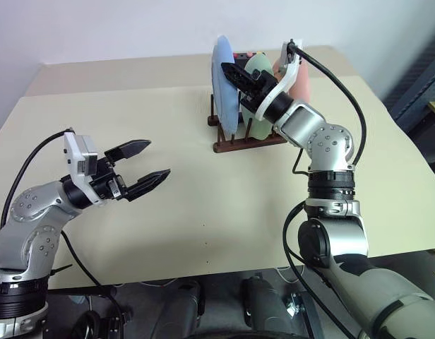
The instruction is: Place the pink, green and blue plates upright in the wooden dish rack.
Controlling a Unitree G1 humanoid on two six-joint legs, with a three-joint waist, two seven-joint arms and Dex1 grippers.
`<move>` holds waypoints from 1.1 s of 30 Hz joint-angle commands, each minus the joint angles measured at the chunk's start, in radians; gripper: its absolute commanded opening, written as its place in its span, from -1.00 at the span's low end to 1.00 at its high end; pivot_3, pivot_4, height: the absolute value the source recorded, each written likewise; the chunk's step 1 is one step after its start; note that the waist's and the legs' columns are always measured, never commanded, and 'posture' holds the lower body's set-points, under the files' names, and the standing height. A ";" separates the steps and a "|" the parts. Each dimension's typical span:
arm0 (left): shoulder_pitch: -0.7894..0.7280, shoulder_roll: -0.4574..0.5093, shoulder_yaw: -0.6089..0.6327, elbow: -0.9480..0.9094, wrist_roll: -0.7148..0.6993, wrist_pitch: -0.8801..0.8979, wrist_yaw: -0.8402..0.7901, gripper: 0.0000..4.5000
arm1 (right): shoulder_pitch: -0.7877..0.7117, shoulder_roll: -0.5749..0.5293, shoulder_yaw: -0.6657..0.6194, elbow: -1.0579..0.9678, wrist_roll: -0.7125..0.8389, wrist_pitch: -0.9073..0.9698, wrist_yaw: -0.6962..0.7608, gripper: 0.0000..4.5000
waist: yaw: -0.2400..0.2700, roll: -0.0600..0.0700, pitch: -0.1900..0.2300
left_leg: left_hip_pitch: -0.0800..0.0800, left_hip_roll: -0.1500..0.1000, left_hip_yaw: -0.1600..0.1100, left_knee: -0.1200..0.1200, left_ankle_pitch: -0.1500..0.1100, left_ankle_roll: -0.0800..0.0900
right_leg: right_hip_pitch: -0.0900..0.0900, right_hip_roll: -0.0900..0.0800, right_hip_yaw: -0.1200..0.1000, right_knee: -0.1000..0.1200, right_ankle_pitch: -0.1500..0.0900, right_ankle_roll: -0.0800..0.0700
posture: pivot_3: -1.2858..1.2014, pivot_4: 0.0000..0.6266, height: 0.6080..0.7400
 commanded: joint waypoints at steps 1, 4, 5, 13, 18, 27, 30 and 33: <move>-0.014 0.006 0.015 -0.023 0.005 -0.016 0.007 1.00 | -0.031 -0.006 0.000 -0.015 -0.017 -0.039 0.023 0.06 | 0.000 0.000 0.000 | 0.000 0.000 0.000 0.000 0.000 0.000 | 0.000 0.000 0.000 0.000 0.000 0.000 | 0.03 -0.52 1.00; -0.017 0.005 0.014 -0.023 0.007 -0.014 0.007 1.00 | -0.033 -0.008 0.008 -0.024 -0.038 -0.050 0.031 0.72 | 0.000 0.000 0.000 | 0.000 0.000 0.000 0.000 0.000 0.000 | 0.000 0.000 0.000 0.000 0.000 0.000 | 0.03 -0.52 1.00; -0.015 0.004 0.013 -0.023 0.007 -0.015 0.007 1.00 | -0.034 -0.009 0.013 -0.032 -0.046 -0.054 0.032 0.97 | 0.000 0.000 0.000 | 0.000 0.000 0.000 0.000 0.000 0.000 | 0.000 0.000 0.000 0.000 0.000 0.000 | 0.03 -0.52 1.00; -0.023 0.002 0.007 -0.022 0.006 -0.009 0.008 1.00 | -0.042 -0.030 0.053 -0.106 -0.113 -0.113 0.061 0.99 | 0.000 0.000 0.000 | 0.000 0.000 0.000 0.000 0.000 0.000 | 0.000 0.000 0.000 0.000 0.000 0.000 | 0.03 -0.52 1.00; -0.025 -0.001 0.002 -0.018 0.012 -0.014 0.005 1.00 | -0.037 -0.045 0.080 -0.126 -0.157 -0.153 0.076 0.99 | 0.000 0.000 0.000 | 0.000 0.000 0.000 0.000 0.000 0.000 | 0.000 0.000 0.000 0.000 0.000 0.000 | 0.03 -0.52 1.00; -0.035 0.031 0.021 0.018 -0.011 0.014 -0.051 1.00 | 0.200 -0.306 0.150 -0.412 -0.125 -0.205 0.542 0.99 | 0.023 -0.001 -0.001 | 0.000 0.000 -0.001 0.000 -0.001 0.001 | 0.003 0.000 -0.002 -0.004 0.000 0.000 | 0.03 -0.52 1.00; -0.028 0.054 0.019 0.052 0.009 -0.006 -0.097 1.00 | 0.350 -0.459 0.131 -0.498 -0.075 -0.219 0.754 0.99 | 0.030 0.000 0.000 | 0.000 0.000 -0.001 0.002 -0.005 0.009 | 0.006 0.000 -0.003 -0.007 0.000 0.000 | 0.03 -0.52 1.00; -0.016 0.055 0.014 0.073 0.024 -0.050 -0.150 1.00 | 0.437 -0.546 0.089 -0.544 -0.047 -0.240 0.859 0.99 | 0.028 0.003 0.002 | 0.000 0.000 0.000 0.003 -0.005 0.009 | 0.006 0.000 -0.002 -0.008 0.001 0.000 | 0.03 -0.52 1.00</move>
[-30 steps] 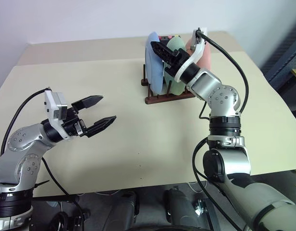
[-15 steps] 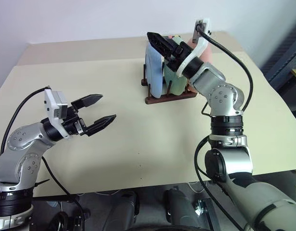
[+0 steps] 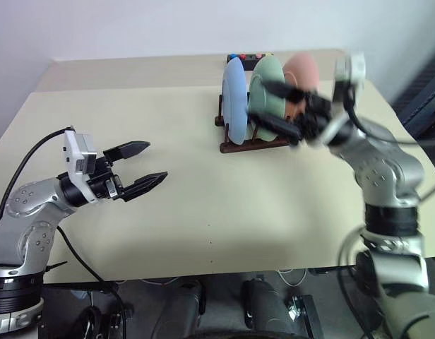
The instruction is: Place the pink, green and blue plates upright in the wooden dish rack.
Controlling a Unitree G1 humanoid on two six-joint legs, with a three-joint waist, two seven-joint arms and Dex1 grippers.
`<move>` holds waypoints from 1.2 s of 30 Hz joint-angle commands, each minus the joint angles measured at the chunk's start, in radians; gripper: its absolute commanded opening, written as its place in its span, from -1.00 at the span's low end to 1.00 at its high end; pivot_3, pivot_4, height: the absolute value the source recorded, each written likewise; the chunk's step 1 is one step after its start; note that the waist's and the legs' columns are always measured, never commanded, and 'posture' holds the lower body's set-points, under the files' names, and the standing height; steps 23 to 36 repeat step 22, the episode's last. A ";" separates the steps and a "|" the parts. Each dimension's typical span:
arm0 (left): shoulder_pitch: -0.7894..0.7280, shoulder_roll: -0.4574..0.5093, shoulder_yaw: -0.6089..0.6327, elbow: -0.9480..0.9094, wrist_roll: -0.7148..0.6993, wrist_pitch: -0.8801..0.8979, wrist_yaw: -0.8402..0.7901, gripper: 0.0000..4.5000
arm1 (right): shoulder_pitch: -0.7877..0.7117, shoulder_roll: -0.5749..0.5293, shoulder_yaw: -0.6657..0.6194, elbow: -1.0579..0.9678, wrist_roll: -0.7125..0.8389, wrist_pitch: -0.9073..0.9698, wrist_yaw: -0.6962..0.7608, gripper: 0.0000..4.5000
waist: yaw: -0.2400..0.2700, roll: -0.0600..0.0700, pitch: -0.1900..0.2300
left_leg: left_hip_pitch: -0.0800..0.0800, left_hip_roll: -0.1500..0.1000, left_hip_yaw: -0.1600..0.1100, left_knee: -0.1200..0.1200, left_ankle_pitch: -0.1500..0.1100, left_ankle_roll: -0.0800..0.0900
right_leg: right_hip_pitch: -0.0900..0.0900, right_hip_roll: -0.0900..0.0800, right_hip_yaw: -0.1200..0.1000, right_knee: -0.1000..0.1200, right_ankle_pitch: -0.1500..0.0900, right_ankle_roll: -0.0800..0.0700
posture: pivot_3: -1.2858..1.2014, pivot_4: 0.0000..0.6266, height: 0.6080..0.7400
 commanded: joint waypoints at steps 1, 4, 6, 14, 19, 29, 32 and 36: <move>0.010 0.010 0.014 0.008 -0.002 -0.060 -0.082 1.00 | 0.038 -0.078 -0.067 -0.105 0.051 -0.054 0.131 0.99 | -0.004 0.000 0.000 | 0.000 0.001 0.000 0.000 0.000 0.000 | 0.000 0.000 0.000 0.000 0.000 0.000 | 0.03 -0.52 1.00; 0.025 0.016 0.022 0.030 0.011 -0.082 -0.118 1.00 | 0.087 -0.118 -0.074 -0.123 0.040 -0.083 0.180 0.99 | -0.004 0.001 0.000 | 0.001 0.002 0.000 -0.001 0.000 0.000 | 0.000 0.001 0.001 0.000 0.000 0.000 | 0.03 -0.52 1.00; 0.026 0.020 0.023 0.045 0.023 -0.100 -0.140 1.00 | 0.115 -0.139 -0.076 -0.136 0.025 -0.100 0.202 0.99 | 0.001 0.001 0.000 | 0.001 0.002 0.000 -0.001 0.000 0.000 | 0.000 0.000 0.001 0.000 0.000 0.000 | 0.03 -0.52 1.00; 0.007 0.022 -0.036 0.073 0.065 -0.106 -0.167 1.00 | 0.201 -0.156 -0.084 -0.199 -0.020 -0.154 0.144 0.99 | 0.006 0.001 0.000 | 0.001 0.001 0.000 0.000 0.000 0.000 | 0.001 0.000 0.001 -0.002 0.000 -0.001 | 0.03 -0.52 1.00; -0.017 0.012 -0.064 0.104 0.086 -0.120 -0.179 1.00 | 0.215 -0.153 -0.067 -0.238 -0.016 -0.143 0.101 0.99 | 0.006 0.001 0.000 | 0.001 0.001 0.000 0.000 0.000 0.000 | 0.001 0.000 0.000 -0.002 0.001 -0.001 | 0.03 -0.52 1.00; -0.026 0.004 -0.084 0.134 0.102 -0.142 -0.192 1.00 | 0.202 -0.159 -0.071 -0.245 0.001 -0.127 0.084 0.99 | 0.005 0.001 0.000 | 0.001 0.001 0.000 0.000 0.000 0.000 | 0.001 0.000 0.000 -0.002 0.001 -0.001 | 0.03 -0.52 1.00; -0.026 0.004 -0.084 0.134 0.102 -0.142 -0.192 1.00 | 0.202 -0.159 -0.071 -0.245 0.001 -0.127 0.084 0.99 | 0.005 0.001 0.000 | 0.001 0.001 0.000 0.000 0.000 0.000 | 0.001 0.000 0.000 -0.002 0.001 -0.001 | 0.03 -0.52 1.00; -0.026 0.004 -0.084 0.134 0.102 -0.142 -0.192 1.00 | 0.202 -0.159 -0.071 -0.245 0.001 -0.127 0.084 0.99 | 0.005 0.001 0.000 | 0.001 0.001 0.000 0.000 0.000 0.000 | 0.001 0.000 0.000 -0.002 0.001 -0.001 | 0.03 -0.52 1.00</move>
